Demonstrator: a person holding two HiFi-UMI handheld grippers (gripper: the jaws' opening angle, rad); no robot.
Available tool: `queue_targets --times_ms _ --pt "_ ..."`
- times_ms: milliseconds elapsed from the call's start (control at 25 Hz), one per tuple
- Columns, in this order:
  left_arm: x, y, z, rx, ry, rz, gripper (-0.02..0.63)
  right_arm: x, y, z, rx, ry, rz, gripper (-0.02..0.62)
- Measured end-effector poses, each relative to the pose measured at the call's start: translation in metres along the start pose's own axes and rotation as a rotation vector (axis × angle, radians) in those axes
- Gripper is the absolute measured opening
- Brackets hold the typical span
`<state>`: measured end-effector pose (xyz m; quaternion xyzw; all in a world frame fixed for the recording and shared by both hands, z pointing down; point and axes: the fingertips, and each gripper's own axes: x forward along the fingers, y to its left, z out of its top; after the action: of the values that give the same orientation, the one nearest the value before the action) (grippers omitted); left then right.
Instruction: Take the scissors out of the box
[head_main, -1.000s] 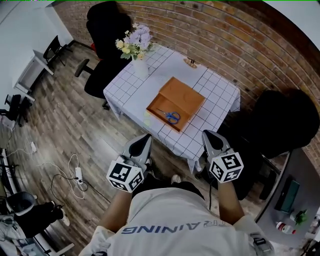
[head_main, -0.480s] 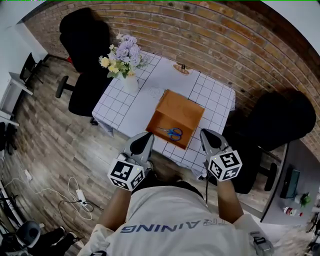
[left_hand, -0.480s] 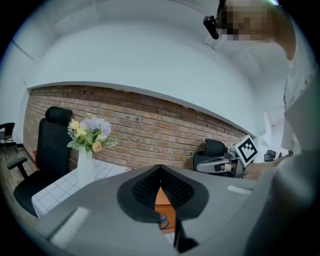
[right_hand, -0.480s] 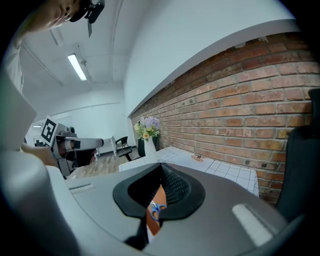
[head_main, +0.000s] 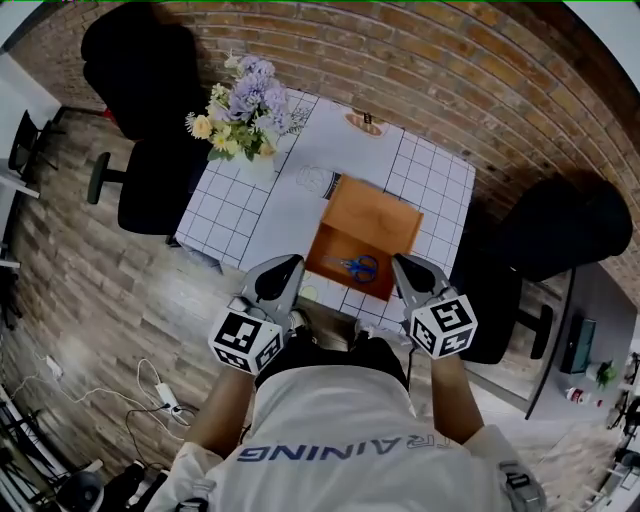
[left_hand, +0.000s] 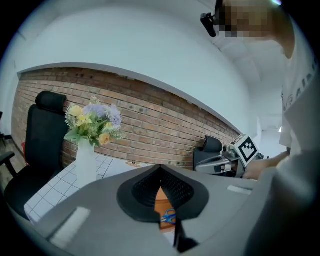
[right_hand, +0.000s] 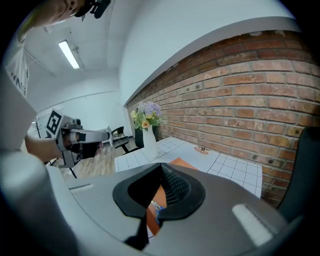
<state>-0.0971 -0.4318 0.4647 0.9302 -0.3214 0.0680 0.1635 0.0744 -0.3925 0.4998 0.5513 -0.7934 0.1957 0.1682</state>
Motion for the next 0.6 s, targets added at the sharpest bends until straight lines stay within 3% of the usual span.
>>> queue_targets --times_ms 240,320,400,520,600 --pt "0.014 -0.005 -0.009 -0.031 0.028 0.039 -0.002 0.024 -0.008 -0.02 -0.055 0.131 0.09 0.016" --pt "0.014 -0.007 -0.014 -0.041 0.041 0.059 -0.002 0.035 -0.006 -0.037 -0.09 0.214 0.131 0.066" --pt "0.014 -0.007 -0.02 -0.05 0.055 0.078 -0.002 0.046 -0.004 -0.06 -0.195 0.326 0.145 0.12" --pt "0.012 -0.005 -0.027 -0.074 0.063 0.113 -0.002 0.061 0.003 -0.098 -0.377 0.512 0.183 0.124" --pt "0.01 -0.003 -0.033 -0.094 0.068 0.133 -0.002 0.069 0.007 -0.122 -0.445 0.62 0.215 0.129"
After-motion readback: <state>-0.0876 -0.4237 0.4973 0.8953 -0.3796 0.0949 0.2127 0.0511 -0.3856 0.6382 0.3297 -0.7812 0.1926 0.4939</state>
